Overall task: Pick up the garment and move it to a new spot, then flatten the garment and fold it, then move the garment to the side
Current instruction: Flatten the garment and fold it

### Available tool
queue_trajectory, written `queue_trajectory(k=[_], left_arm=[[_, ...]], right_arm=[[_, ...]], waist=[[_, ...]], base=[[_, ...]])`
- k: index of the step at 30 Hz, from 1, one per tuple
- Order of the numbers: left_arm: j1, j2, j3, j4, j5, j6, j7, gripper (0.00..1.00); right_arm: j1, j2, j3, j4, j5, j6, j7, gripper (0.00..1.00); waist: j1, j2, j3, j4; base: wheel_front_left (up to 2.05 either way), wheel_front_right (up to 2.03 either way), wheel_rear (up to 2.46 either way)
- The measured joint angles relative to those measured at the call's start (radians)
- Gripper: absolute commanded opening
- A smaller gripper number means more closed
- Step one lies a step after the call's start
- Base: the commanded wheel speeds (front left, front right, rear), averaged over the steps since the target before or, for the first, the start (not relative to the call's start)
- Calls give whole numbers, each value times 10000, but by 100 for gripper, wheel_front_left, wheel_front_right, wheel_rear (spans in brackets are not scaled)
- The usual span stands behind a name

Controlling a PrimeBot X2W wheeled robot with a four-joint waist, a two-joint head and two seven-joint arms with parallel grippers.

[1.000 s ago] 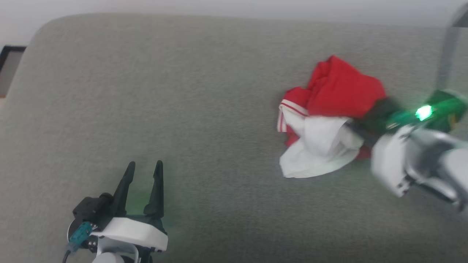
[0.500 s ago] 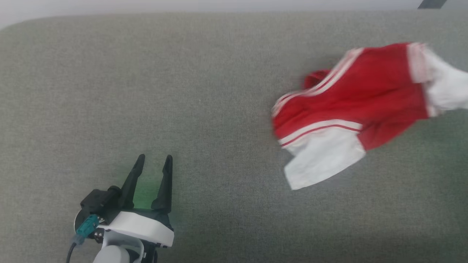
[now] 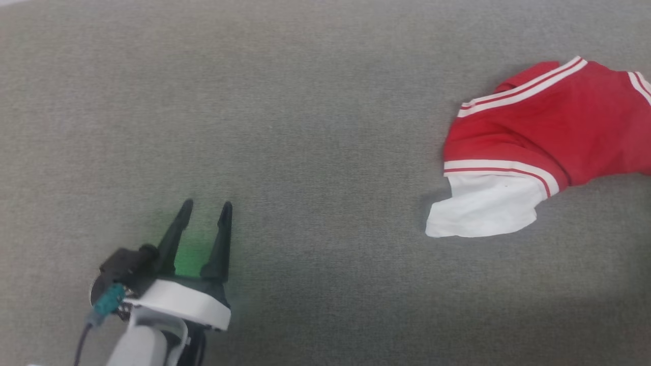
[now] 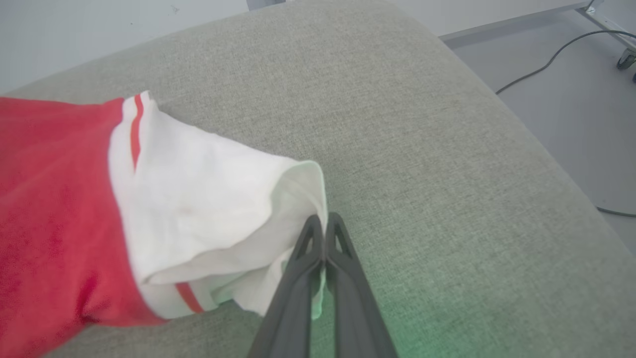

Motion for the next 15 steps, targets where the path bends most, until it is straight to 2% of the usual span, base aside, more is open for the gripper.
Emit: queue_trajectory(k=[1, 2, 3, 4, 10, 13, 15], left_arm=[[-93, 150, -75, -48, -2, 0, 2, 100], [-190, 326, -150, -104, -10, 0, 0, 100], [-307, 520, -222, -161, -25, 0, 2, 100], [-454, 732, -320, -230, -63, 0, 0, 100], [-1693, 2303, -1567, -313, -566, 0, 100, 100], [-2464, 3016, -2320, -560, -1390, 0, 903, 100], [-2920, 3511, -3041, -918, -2240, 0, 1998, 100]], right_arm=[[-74, 81, 13, 33, -86, 0, -127, 0], [-130, 161, 23, 35, -140, 0, -290, 18], [-178, 207, 42, 36, -188, 0, -474, 48], [-192, 217, 82, 25, -263, 0, -669, 100], [70, 242, 410, -291, -410, 0, -1647, 100], [425, 303, 894, -876, -297, -2, -2107, 100], [679, 380, 1369, -1515, -144, -2, -2405, 100]], waist=[[0, 0, 15, -49], [0, 0, 21, -106], [0, 0, 19, -164], [0, 0, 2, -219], [0, -1, -287, -536], [0, 0, -492, -758], [-1, 0, -627, -944]], base=[[0, 0, 0], [0, 0, 0], [0, 0, 0], [0, 0, 0], [0, 0, 0], [0, 0, 0], [0, 0, 0]])
